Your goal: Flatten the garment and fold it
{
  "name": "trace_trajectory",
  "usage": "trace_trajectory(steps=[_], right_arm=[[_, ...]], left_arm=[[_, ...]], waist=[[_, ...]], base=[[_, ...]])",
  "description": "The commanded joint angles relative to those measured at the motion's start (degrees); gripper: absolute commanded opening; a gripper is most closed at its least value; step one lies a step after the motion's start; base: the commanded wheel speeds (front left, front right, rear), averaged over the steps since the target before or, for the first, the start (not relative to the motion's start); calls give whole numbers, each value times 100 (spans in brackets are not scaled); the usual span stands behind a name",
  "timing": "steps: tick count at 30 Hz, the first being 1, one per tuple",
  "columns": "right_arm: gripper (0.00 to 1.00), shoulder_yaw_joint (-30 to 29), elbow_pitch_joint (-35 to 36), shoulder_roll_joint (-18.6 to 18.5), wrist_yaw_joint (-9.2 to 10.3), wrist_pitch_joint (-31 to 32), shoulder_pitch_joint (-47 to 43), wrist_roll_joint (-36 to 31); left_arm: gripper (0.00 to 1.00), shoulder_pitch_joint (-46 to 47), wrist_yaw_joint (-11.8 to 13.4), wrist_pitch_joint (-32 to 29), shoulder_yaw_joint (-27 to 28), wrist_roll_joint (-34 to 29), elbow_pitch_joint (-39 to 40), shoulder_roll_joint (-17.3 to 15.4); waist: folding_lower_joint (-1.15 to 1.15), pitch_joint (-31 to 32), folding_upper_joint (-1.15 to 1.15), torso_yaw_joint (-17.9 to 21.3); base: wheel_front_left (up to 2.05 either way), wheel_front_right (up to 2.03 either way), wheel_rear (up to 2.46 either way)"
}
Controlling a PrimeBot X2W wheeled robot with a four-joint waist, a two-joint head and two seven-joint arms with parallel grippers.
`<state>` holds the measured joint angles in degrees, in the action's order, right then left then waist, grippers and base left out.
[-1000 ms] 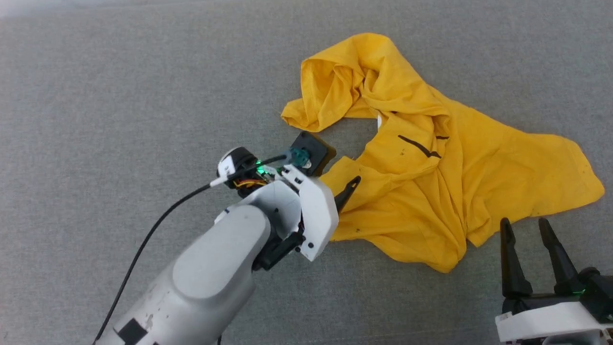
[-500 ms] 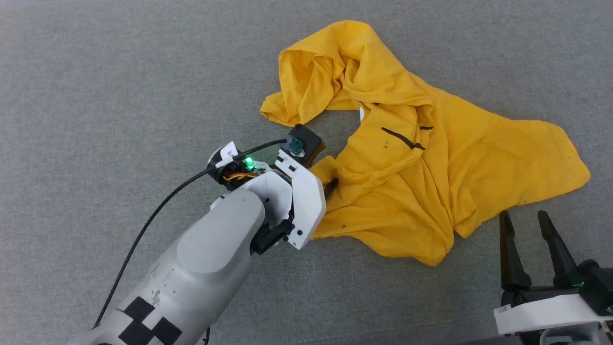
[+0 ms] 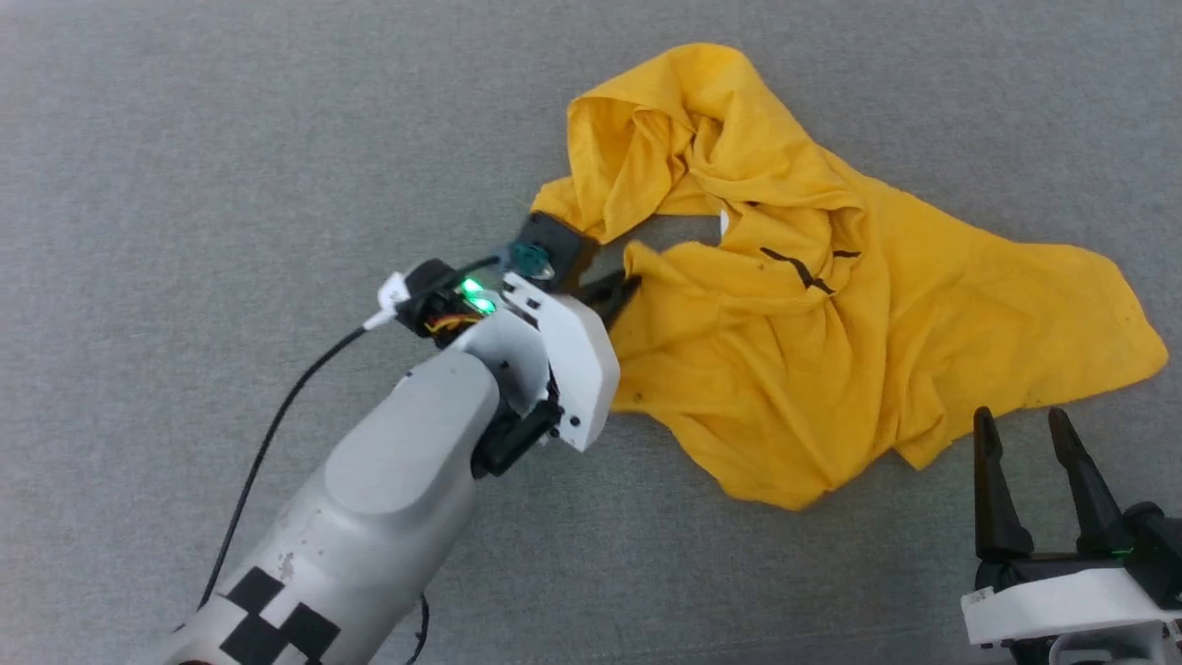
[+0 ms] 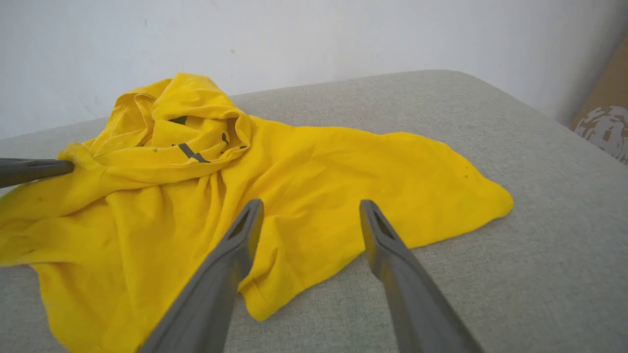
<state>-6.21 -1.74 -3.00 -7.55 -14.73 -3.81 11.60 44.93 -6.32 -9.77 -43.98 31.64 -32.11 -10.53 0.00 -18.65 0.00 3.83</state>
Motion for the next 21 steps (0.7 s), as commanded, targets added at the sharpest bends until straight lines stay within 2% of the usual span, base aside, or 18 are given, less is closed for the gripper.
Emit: trace_trajectory(steps=[1, 8, 16, 20, 21], right_arm=[[100, -12, 0, 13, 6, -27, 14, -39], [100, -36, -45, 13, 6, -27, -46, -97], [100, -11, -85, 13, 6, 24, -60, -133], [100, -24, -85, 13, 6, 73, -88, -165], [100, -28, -82, 13, 6, 89, -100, -178]], left_arm=[[0, -40, 59, 100, 85, 50, 61, -41], [0, -696, 425, 680, 835, 676, 747, -261], [0, -2348, 1078, 902, 1630, 1501, 1408, -652], [0, -2912, 1335, 1080, 1784, 1563, 1521, -775], [18, -2982, 1346, 1125, 1804, 1590, 1563, -762]], waist=[[0, 32, 0, -88], [0, 57, 0, -393], [0, 93, 0, -609], [0, 131, 0, -690], [0, 147, 0, -711]], base=[[0, 0, 0], [0, 0, 0], [0, 0, 0], [0, 0, 0], [0, 0, 0]])
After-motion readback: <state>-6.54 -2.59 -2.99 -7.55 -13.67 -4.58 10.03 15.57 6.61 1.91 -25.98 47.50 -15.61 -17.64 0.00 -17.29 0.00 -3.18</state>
